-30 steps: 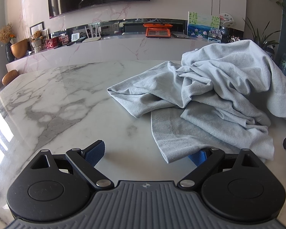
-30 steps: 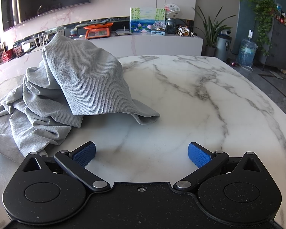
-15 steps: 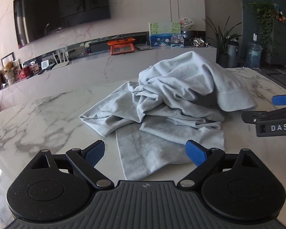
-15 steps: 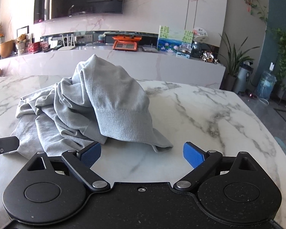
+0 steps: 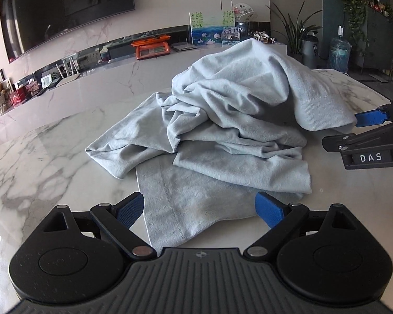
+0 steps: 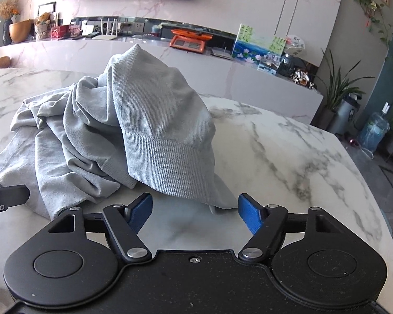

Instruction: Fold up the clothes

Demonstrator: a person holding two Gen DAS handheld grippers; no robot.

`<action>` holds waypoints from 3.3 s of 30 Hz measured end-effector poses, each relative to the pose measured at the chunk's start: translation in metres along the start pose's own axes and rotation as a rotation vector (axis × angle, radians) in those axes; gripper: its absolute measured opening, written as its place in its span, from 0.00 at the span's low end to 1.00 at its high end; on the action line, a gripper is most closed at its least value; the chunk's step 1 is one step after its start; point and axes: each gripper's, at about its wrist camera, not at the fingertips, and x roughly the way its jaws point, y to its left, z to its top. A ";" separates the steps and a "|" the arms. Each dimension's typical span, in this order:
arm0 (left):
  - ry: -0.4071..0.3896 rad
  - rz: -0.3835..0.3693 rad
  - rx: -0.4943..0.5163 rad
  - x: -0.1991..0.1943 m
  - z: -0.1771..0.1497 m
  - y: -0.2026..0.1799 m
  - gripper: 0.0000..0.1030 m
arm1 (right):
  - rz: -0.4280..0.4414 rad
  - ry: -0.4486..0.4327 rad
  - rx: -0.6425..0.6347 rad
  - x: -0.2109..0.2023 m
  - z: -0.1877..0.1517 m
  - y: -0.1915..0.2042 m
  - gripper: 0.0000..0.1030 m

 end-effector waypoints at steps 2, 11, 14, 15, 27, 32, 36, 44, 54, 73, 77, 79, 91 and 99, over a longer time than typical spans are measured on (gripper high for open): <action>0.001 -0.010 -0.022 0.000 -0.002 0.005 0.90 | 0.022 0.010 0.012 0.003 0.000 -0.001 0.51; -0.009 -0.068 -0.024 -0.006 -0.005 0.009 0.56 | 0.059 0.016 0.060 0.005 0.000 -0.005 0.21; -0.016 -0.073 -0.018 -0.008 -0.005 0.010 0.35 | 0.056 0.018 0.071 0.004 0.000 -0.006 0.15; -0.016 -0.073 -0.017 -0.008 -0.005 0.010 0.25 | 0.057 0.020 0.074 0.003 0.001 -0.006 0.14; -0.015 -0.021 -0.053 -0.022 -0.002 0.021 0.06 | 0.021 0.005 0.087 -0.013 0.003 -0.009 0.04; -0.020 0.035 -0.071 -0.037 -0.003 0.035 0.06 | 0.014 -0.010 0.078 -0.035 0.005 -0.013 0.04; -0.027 0.084 -0.095 -0.053 0.001 0.051 0.05 | 0.004 -0.035 0.052 -0.060 0.009 -0.016 0.04; -0.066 0.202 -0.158 -0.095 0.021 0.097 0.05 | -0.042 -0.046 0.061 -0.110 0.027 -0.043 0.03; -0.103 0.367 -0.134 -0.140 0.043 0.136 0.05 | -0.209 -0.045 0.054 -0.158 0.042 -0.098 0.03; 0.051 0.324 -0.091 -0.108 0.012 0.132 0.22 | -0.218 0.190 -0.017 -0.115 -0.013 -0.124 0.29; 0.055 0.269 -0.077 -0.105 0.010 0.116 0.25 | -0.089 0.171 -0.052 -0.128 -0.018 -0.106 0.29; 0.062 0.236 -0.063 -0.102 0.009 0.106 0.28 | -0.018 0.173 -0.064 -0.131 -0.020 -0.094 0.29; 0.064 0.088 -0.026 -0.084 -0.012 0.068 0.41 | 0.273 0.244 -0.224 -0.107 -0.050 -0.019 0.29; 0.051 0.052 -0.053 -0.073 -0.020 0.068 0.41 | 0.259 0.259 -0.247 -0.086 -0.056 -0.010 0.30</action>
